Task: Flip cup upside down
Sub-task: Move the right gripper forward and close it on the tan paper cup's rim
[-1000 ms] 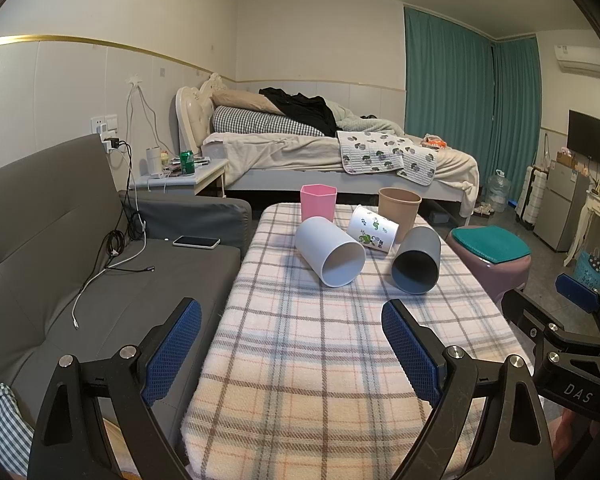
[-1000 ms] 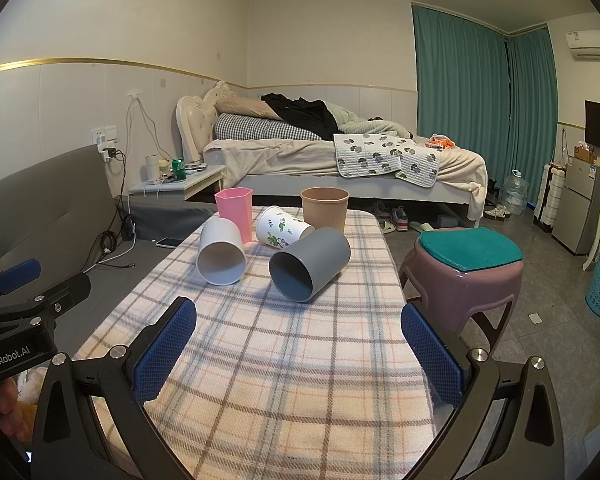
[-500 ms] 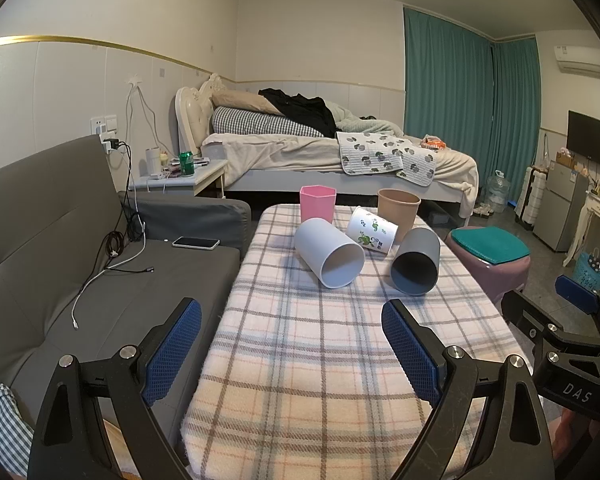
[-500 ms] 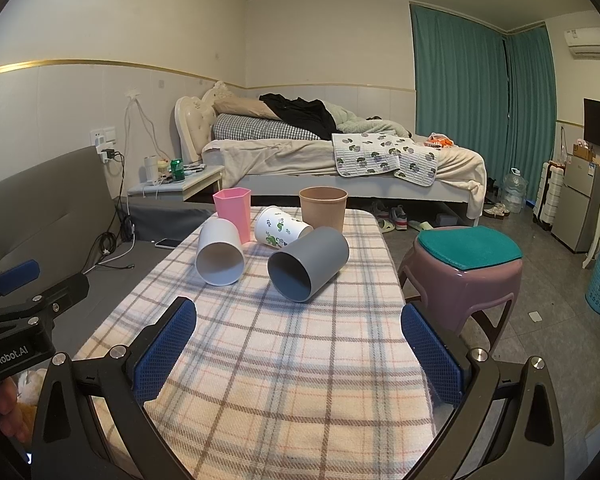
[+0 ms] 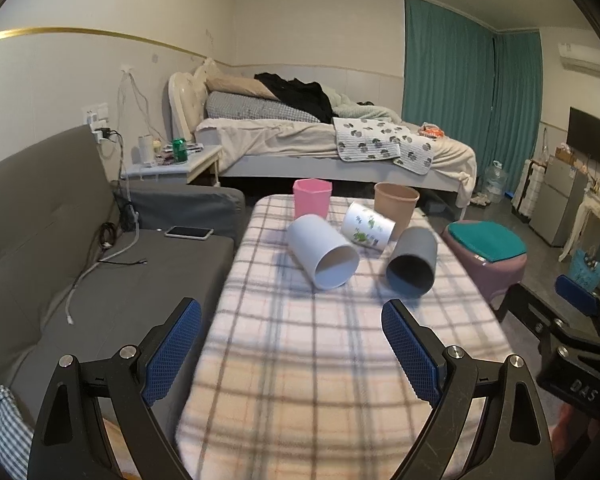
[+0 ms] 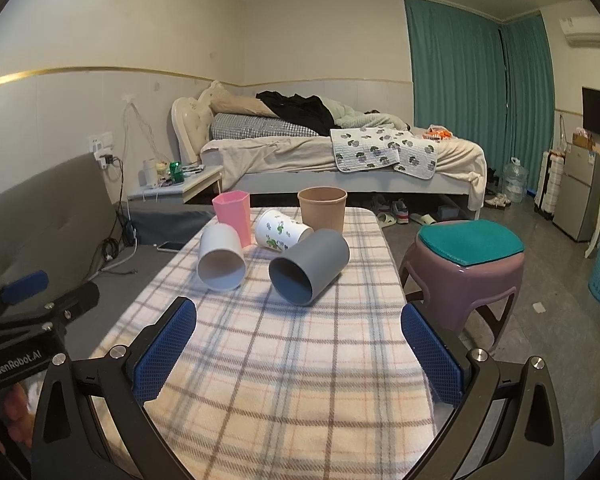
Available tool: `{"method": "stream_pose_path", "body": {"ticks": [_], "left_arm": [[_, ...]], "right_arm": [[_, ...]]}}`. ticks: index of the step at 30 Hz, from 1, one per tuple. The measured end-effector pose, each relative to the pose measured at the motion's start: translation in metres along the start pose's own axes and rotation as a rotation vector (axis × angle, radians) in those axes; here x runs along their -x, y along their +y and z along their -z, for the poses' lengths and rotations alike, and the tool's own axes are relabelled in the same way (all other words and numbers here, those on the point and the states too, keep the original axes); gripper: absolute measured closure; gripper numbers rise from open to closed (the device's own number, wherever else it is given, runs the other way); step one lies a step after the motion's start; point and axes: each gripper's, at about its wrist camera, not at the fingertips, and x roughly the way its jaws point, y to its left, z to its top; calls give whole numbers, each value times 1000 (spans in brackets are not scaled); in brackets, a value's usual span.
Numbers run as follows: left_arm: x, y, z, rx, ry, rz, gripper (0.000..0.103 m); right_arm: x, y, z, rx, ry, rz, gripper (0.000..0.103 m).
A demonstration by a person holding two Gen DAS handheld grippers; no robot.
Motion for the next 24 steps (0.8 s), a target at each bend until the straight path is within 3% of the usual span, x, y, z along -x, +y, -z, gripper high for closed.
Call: {"method": "stream_pose_path", "body": {"ticks": [6, 12, 18, 24], "left_arm": [[-38, 0, -29, 10, 60, -50, 8], [-93, 8, -41, 55, 131, -60, 8], [-135, 11, -46, 26, 157, -54, 9], [-163, 22, -59, 58, 191, -35, 9]], "right_arm": [[-36, -17, -43, -18, 22, 17, 0], [-103, -32, -89, -22, 97, 35, 0], [-190, -31, -116, -9, 228, -3, 0], [-279, -32, -122, 3, 384, -10, 0]]}}
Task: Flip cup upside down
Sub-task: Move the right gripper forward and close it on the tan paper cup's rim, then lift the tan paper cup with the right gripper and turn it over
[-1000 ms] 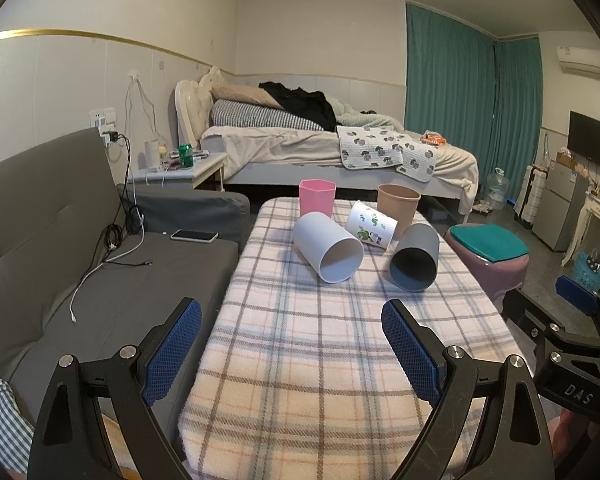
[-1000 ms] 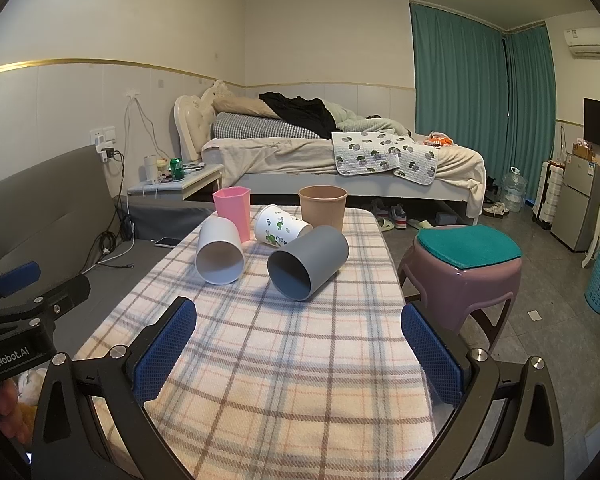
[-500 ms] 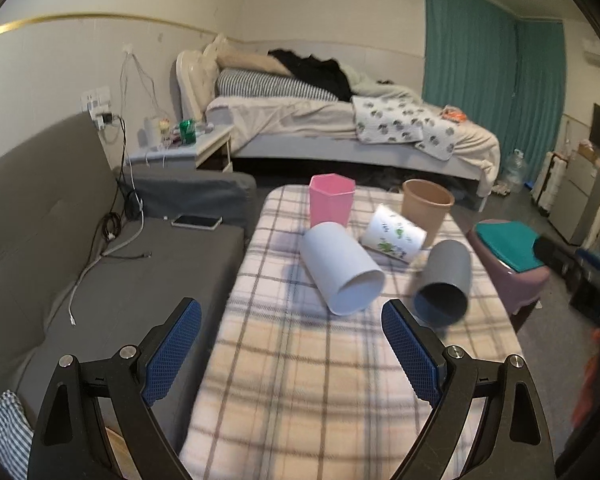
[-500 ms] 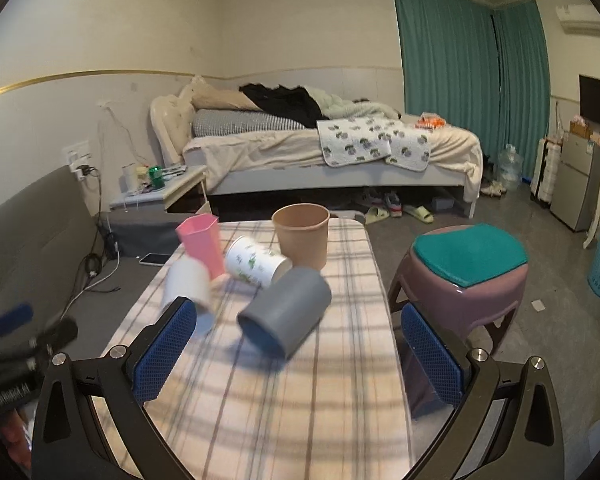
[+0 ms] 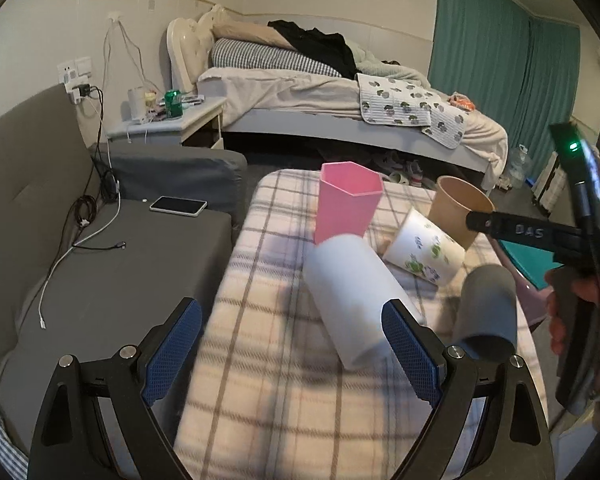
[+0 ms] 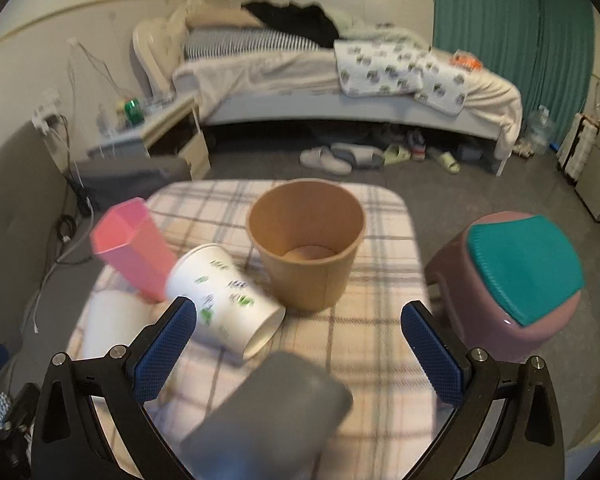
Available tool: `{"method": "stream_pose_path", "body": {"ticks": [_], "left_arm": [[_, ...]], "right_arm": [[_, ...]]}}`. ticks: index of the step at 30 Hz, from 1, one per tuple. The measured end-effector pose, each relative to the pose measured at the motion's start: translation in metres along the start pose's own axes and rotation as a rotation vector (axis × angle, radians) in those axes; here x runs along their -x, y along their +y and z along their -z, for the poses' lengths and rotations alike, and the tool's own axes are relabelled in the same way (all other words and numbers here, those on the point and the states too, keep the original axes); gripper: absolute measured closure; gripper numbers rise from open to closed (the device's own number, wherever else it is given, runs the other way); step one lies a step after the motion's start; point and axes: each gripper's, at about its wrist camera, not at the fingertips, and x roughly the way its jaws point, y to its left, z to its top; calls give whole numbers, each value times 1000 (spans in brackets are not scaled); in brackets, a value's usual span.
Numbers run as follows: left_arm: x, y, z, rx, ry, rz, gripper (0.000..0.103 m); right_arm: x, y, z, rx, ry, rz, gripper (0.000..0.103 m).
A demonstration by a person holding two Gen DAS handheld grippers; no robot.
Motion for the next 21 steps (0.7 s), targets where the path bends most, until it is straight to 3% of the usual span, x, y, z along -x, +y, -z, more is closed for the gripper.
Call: {"method": "stream_pose_path", "body": {"ticks": [4, 12, 15, 18, 21], "left_arm": [[-12, 1, -8, -10, -1, -4, 8], [-28, -1, -5, 5, 10, 30, 9], [-29, -3, -3, 9, 17, 29, 9], [-26, -4, -3, 9, 13, 43, 9], [-22, -3, -1, -2, 2, 43, 9]], "right_arm": [[-33, -4, -19, -21, 73, -3, 0], [-66, -9, -39, -41, 130, 23, 2], [-73, -11, -45, -46, 140, 34, 7], [-76, -6, -51, -25, 142, 60, 19], [-72, 0, -55, 1, 129, 84, 20]]}}
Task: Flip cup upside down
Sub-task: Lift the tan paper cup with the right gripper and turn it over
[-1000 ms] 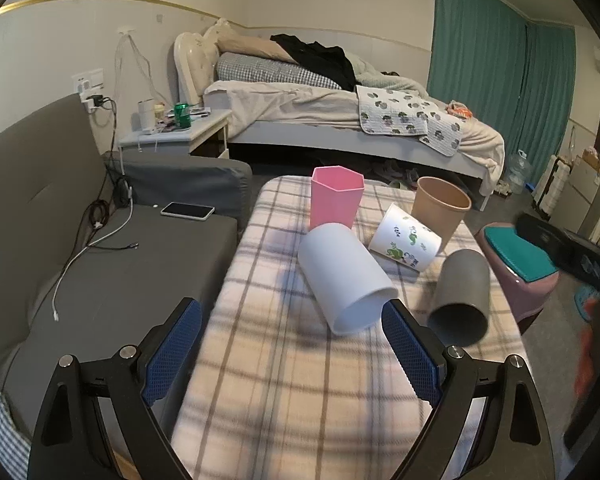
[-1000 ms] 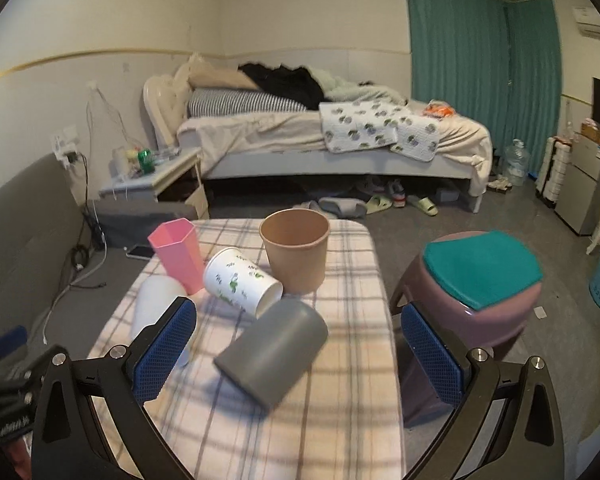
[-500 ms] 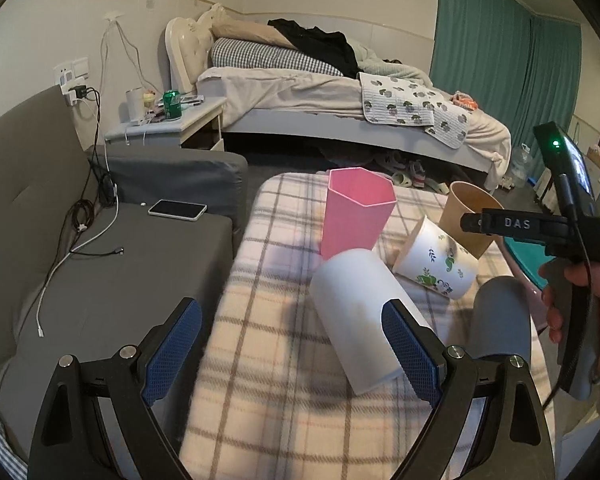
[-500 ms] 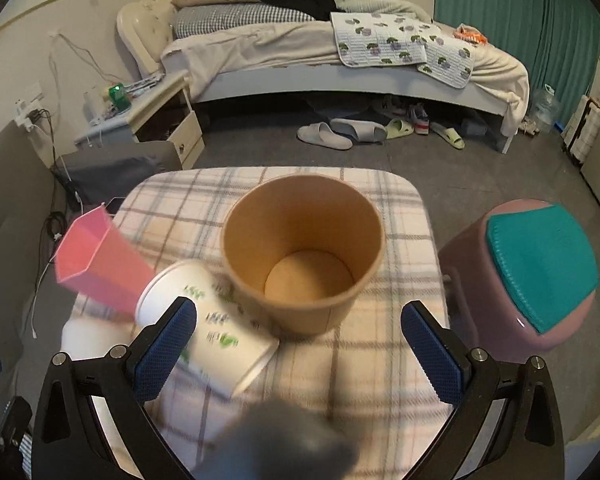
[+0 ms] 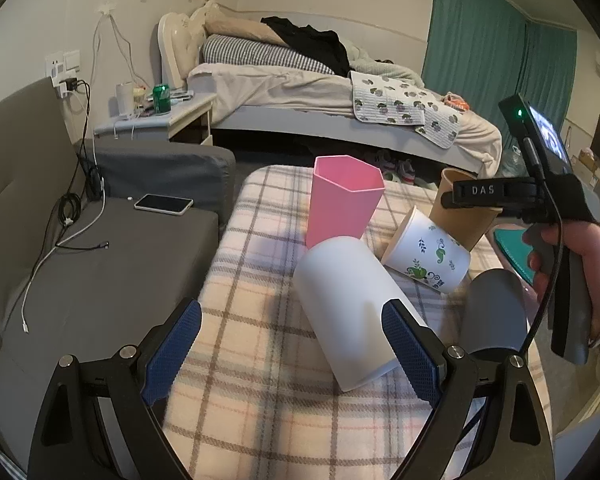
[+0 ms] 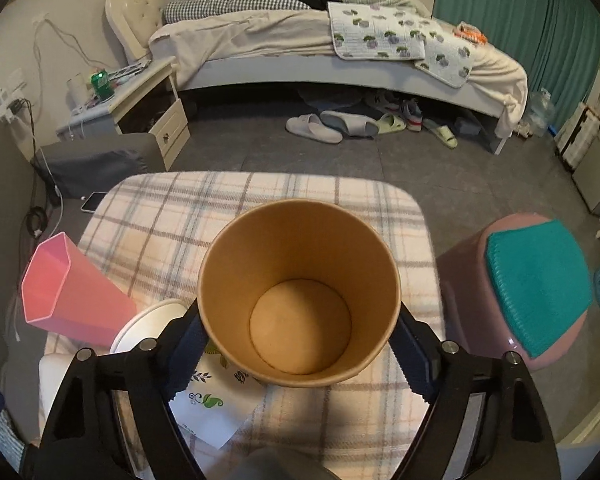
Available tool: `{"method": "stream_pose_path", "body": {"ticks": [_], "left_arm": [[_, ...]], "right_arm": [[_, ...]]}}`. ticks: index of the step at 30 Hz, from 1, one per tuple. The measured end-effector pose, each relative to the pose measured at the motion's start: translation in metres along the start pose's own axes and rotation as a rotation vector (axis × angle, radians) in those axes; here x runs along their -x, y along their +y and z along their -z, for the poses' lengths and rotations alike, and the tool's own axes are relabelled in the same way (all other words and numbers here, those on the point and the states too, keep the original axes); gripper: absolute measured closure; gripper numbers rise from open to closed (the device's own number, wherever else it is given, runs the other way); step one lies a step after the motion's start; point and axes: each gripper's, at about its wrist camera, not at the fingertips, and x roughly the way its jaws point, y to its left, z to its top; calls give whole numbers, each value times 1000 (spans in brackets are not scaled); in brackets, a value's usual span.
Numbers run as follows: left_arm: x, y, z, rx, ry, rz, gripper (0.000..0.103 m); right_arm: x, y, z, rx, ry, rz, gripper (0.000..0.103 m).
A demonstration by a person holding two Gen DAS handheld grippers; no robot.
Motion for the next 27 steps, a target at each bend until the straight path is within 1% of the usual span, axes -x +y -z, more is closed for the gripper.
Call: {"method": "stream_pose_path", "body": {"ticks": [2, 6, 9, 12, 15, 18, 21, 24, 27], "left_arm": [[1, -1, 2, -9, 6, 7, 9], [9, -2, 5, -23, 7, 0, 9], [18, 1, 7, -10, 6, -4, 9], [32, 6, 9, 16, 7, -4, 9], [56, 8, 11, 24, -17, 12, 9], [83, 8, 14, 8, -40, 6, 9], [113, 8, 19, -20, -70, -7, 9], [135, 9, 27, -35, -73, -28, 8], [159, 12, 40, -33, -75, -42, 8]], "right_arm": [[7, 1, 0, 3, -27, 16, 21], [27, -1, -2, -4, -96, 46, 22], [55, 1, -3, 21, -166, 63, 22], [82, 5, -1, 55, -201, 60, 22], [120, 11, 8, 85, -237, 36, 22], [167, 17, 26, 112, -248, -13, 22], [203, 21, 49, 126, -245, -40, 22], [246, 25, 82, 120, -249, -85, 22], [273, 29, 116, 126, -250, -111, 22]]}}
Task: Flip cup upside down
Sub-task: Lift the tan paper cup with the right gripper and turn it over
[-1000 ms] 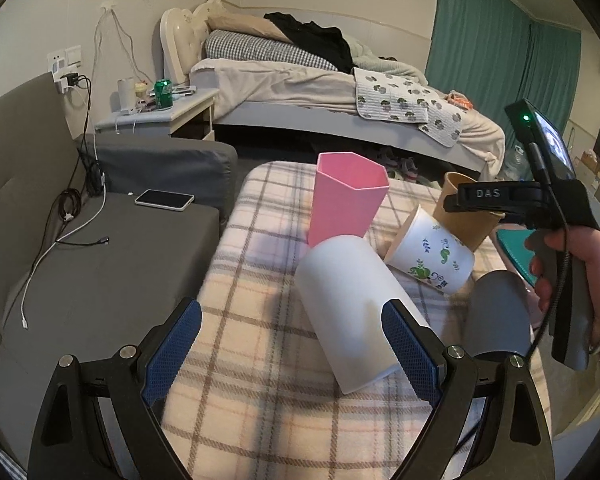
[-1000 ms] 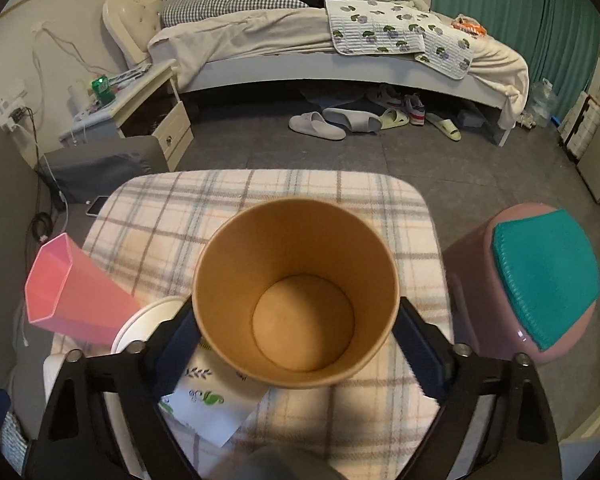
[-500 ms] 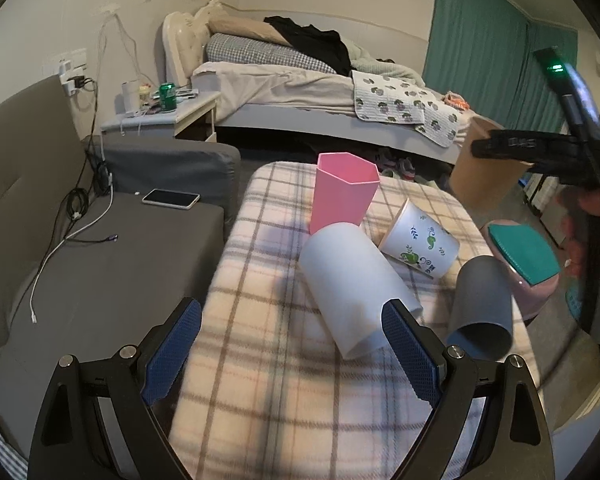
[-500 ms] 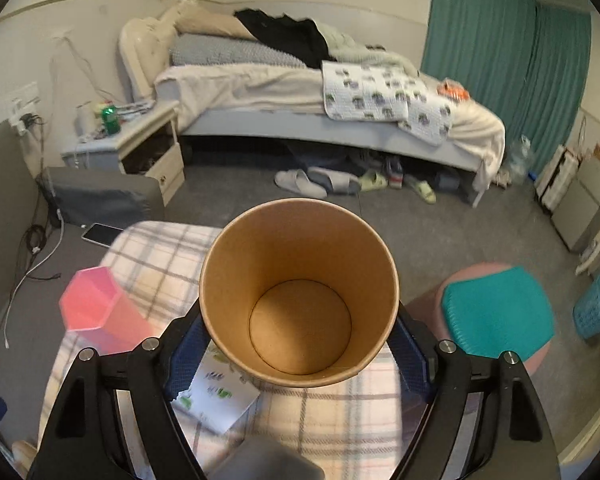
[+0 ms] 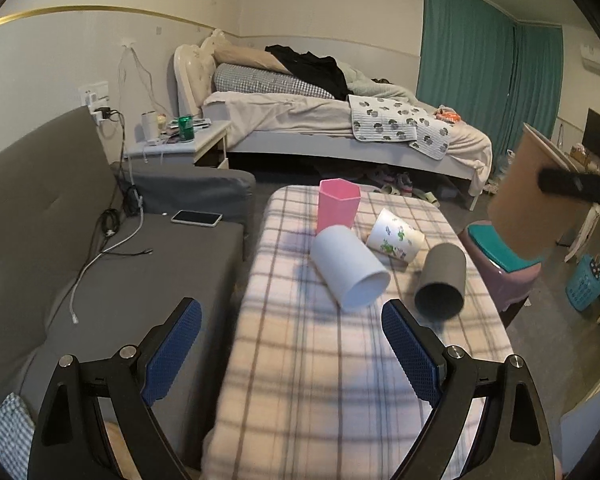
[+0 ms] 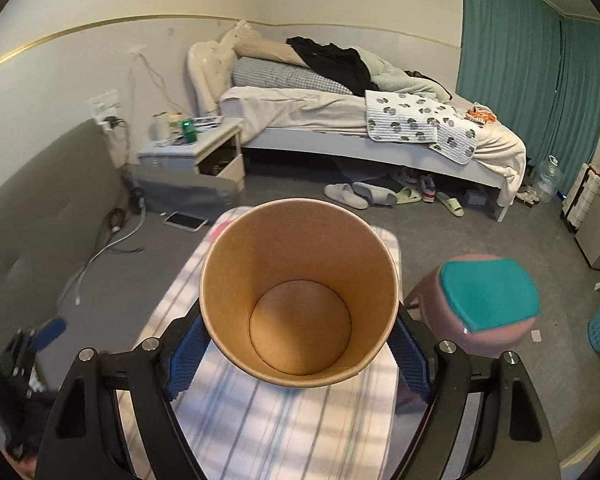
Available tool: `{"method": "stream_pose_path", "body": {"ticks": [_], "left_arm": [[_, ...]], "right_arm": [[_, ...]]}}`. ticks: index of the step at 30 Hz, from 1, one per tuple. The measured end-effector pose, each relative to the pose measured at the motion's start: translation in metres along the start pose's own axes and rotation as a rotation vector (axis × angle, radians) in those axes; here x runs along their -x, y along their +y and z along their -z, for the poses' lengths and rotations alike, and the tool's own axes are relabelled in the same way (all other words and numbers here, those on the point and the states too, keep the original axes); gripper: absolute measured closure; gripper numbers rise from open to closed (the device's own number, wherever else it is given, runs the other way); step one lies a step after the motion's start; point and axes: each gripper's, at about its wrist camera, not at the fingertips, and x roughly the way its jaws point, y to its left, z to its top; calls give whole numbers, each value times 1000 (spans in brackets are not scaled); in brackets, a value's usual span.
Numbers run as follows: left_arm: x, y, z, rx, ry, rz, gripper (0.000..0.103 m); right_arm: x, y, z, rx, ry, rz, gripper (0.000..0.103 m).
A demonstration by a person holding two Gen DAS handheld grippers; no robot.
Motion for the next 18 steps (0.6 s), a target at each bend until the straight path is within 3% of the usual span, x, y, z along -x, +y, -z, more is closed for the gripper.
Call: {"method": "stream_pose_path", "body": {"ticks": [8, 18], "left_arm": [[36, 2, 27, -27, -30, -36, 8], [17, 11, 50, -14, 16, -73, 8]], "right_arm": [[37, 31, 96, -40, 70, -85, 22], [-13, 67, 179, -161, 276, -235, 22]]}}
